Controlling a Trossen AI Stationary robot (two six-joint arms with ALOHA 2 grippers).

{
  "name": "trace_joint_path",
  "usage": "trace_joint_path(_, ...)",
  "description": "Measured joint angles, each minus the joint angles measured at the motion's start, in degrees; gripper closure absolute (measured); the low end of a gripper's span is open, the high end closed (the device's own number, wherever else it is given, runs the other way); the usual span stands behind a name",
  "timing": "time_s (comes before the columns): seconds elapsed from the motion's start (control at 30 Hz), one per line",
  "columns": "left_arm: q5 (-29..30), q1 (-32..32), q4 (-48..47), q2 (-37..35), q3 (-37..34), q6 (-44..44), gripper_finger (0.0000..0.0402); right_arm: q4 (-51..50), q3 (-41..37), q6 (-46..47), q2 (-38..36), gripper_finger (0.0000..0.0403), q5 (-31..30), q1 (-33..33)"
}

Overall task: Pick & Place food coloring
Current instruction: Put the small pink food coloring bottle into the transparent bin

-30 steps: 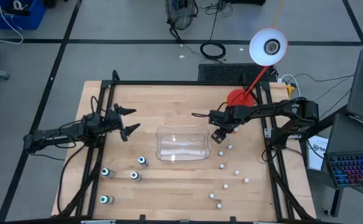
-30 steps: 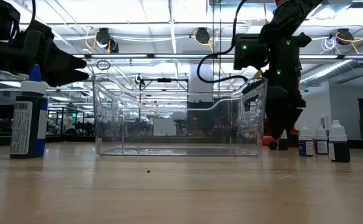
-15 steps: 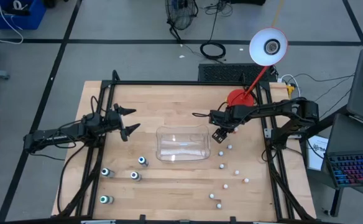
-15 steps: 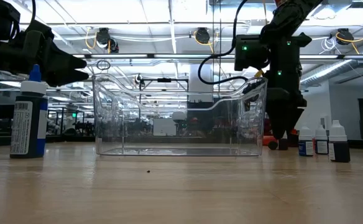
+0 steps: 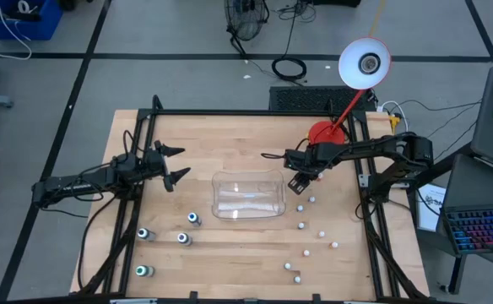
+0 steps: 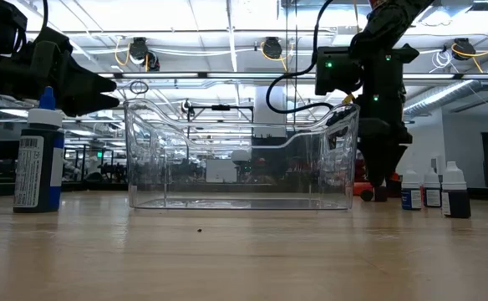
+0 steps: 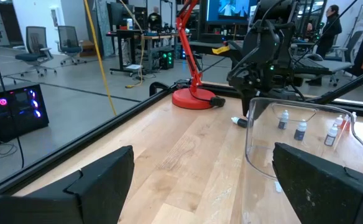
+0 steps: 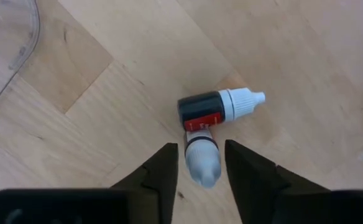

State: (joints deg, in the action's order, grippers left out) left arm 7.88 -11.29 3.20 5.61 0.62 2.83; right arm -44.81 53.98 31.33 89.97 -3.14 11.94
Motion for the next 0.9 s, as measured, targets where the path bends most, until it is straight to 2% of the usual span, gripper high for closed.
trace_joint_path(0.23, 0.0, 0.0, 0.0, 0.0, 0.0, 0.0, 0.0023, 0.0, 0.0, -3.6, 0.0, 0.0356, 0.0, 0.0)
trace_joint_path(0.43, 0.0, 0.0, 0.0, 0.0, 0.0, 0.0, 0.0023, -1.7, 1.1, -5.0, -3.2, 0.0356, -0.3, -1.5)
trace_joint_path(0.5, 0.0, 0.0, 0.0, 0.0, 0.0, 0.0, 0.0023, -3.0, 2.9, -4.5, -5.2, 0.0356, -2.1, -2.4)
trace_joint_path(0.73, 0.0, 0.0, 0.0, 0.0, 0.0, 0.0, 0.0023, -8.9, 16.7, -4.9, -9.1, 0.0357, -11.0, -7.7)
trace_joint_path(0.9, 0.0, 0.0, 0.0, 0.0, 0.0, 0.0, 0.0023, -8.7, 32.0, -11.0, -4.0, 0.0357, -12.4, -12.1)
